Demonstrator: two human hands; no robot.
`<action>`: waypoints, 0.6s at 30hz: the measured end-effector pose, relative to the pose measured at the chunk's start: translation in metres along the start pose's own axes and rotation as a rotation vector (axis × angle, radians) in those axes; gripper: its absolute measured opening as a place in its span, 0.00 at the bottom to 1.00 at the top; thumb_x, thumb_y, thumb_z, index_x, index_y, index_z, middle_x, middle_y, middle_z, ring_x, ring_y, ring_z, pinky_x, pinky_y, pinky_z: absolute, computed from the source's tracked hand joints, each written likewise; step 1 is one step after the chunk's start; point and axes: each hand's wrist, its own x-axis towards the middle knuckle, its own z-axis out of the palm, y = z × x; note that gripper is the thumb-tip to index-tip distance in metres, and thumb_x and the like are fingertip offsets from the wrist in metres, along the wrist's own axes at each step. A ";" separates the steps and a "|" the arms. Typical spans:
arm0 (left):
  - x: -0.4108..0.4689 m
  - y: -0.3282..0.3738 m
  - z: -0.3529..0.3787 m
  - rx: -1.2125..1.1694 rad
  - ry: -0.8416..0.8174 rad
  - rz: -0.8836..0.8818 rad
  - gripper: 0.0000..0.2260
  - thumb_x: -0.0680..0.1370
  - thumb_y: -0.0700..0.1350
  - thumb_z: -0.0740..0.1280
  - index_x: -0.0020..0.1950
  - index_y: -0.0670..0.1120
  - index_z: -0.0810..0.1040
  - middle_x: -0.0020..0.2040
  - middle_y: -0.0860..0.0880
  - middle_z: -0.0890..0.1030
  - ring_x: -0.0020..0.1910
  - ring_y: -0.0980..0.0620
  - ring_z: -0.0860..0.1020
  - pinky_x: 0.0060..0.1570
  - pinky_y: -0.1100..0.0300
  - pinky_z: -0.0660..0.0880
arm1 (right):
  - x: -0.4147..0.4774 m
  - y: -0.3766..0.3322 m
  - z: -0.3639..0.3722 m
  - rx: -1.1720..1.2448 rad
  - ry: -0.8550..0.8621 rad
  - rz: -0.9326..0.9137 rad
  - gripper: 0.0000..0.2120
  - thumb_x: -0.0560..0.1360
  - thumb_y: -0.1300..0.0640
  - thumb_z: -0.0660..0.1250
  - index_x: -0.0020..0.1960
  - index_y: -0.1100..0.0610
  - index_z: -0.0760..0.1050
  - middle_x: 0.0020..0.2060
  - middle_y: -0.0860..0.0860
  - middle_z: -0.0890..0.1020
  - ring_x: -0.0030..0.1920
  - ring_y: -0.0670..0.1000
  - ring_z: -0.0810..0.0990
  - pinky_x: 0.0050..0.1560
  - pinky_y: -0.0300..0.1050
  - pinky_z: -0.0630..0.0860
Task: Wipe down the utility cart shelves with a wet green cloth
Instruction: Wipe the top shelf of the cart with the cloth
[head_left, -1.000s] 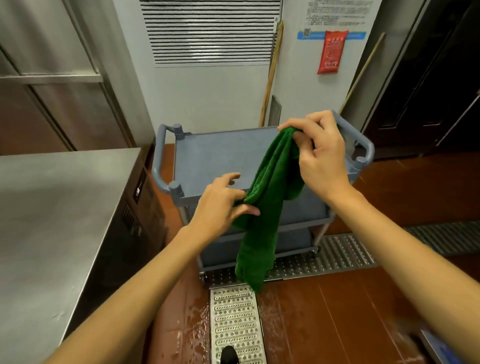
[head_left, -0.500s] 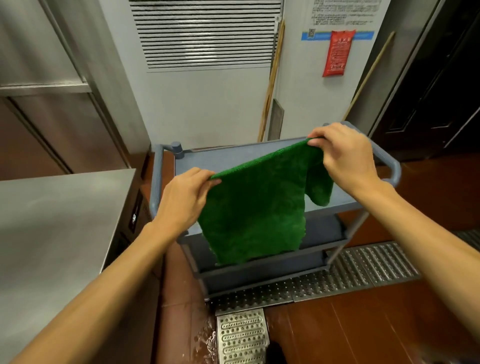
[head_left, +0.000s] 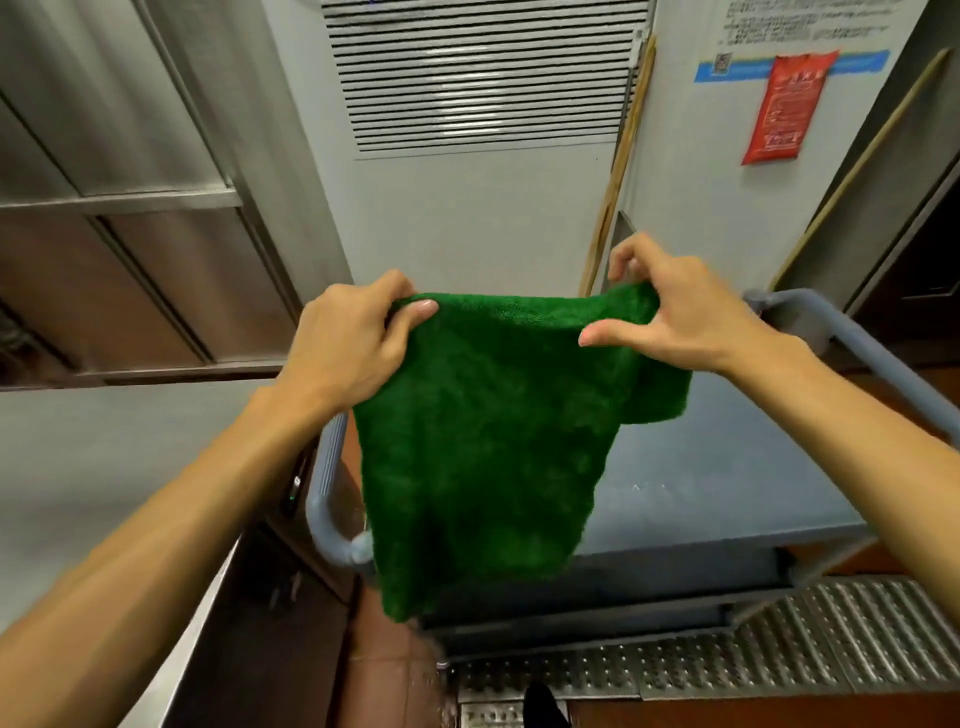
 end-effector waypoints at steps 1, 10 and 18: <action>0.011 -0.003 0.003 0.022 -0.009 0.010 0.16 0.80 0.57 0.61 0.48 0.45 0.77 0.32 0.43 0.78 0.36 0.36 0.79 0.35 0.48 0.75 | 0.011 0.009 0.003 -0.053 -0.039 -0.036 0.34 0.61 0.27 0.69 0.54 0.49 0.64 0.41 0.57 0.78 0.41 0.59 0.78 0.41 0.56 0.76; 0.077 -0.030 0.028 0.028 -0.035 0.038 0.11 0.83 0.53 0.62 0.60 0.49 0.69 0.39 0.49 0.77 0.35 0.43 0.74 0.38 0.51 0.73 | 0.092 0.082 0.028 -0.130 0.185 -0.400 0.16 0.77 0.42 0.67 0.47 0.55 0.80 0.46 0.48 0.80 0.39 0.53 0.80 0.34 0.52 0.77; 0.086 -0.066 0.052 0.146 -0.360 0.160 0.28 0.70 0.76 0.60 0.52 0.54 0.79 0.55 0.50 0.68 0.46 0.47 0.76 0.41 0.49 0.79 | 0.124 0.108 0.056 -0.040 0.162 -0.243 0.10 0.79 0.55 0.67 0.46 0.61 0.82 0.47 0.54 0.80 0.47 0.56 0.74 0.48 0.51 0.71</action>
